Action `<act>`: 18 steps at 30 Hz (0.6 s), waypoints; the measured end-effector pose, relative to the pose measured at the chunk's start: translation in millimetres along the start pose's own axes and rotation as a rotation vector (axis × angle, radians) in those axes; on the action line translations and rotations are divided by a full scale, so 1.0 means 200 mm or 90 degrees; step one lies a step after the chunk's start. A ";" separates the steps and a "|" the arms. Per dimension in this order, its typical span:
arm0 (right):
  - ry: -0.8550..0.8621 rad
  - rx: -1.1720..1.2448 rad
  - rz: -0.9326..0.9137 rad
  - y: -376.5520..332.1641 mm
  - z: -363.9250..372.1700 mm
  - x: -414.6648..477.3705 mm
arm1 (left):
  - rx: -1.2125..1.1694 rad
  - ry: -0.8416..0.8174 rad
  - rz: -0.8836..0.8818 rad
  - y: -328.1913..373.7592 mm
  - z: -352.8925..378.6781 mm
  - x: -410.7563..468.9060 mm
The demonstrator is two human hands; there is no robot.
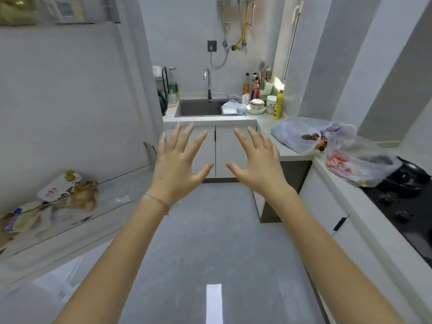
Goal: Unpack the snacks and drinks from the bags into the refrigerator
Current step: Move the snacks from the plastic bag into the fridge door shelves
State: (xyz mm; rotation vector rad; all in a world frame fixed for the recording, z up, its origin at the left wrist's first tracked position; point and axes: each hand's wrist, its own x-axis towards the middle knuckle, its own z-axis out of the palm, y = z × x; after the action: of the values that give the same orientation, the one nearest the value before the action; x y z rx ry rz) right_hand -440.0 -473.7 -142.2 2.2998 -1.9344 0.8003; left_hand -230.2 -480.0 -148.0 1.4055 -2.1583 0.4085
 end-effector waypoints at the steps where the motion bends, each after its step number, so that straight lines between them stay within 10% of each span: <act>1: -0.002 -0.011 0.017 0.10 -0.02 0.00 | -0.011 -0.010 0.010 0.07 0.07 0.04; 18: 0.005 -0.106 0.281 1.45 -0.17 0.00 | -0.122 -0.134 0.173 1.05 1.03 0.86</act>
State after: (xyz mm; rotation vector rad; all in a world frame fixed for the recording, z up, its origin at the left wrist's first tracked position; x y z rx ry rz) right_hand -721.6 -526.5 -198.4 1.7991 -2.4391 0.6362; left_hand -530.2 -628.3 -209.1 1.0959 -2.4964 0.1480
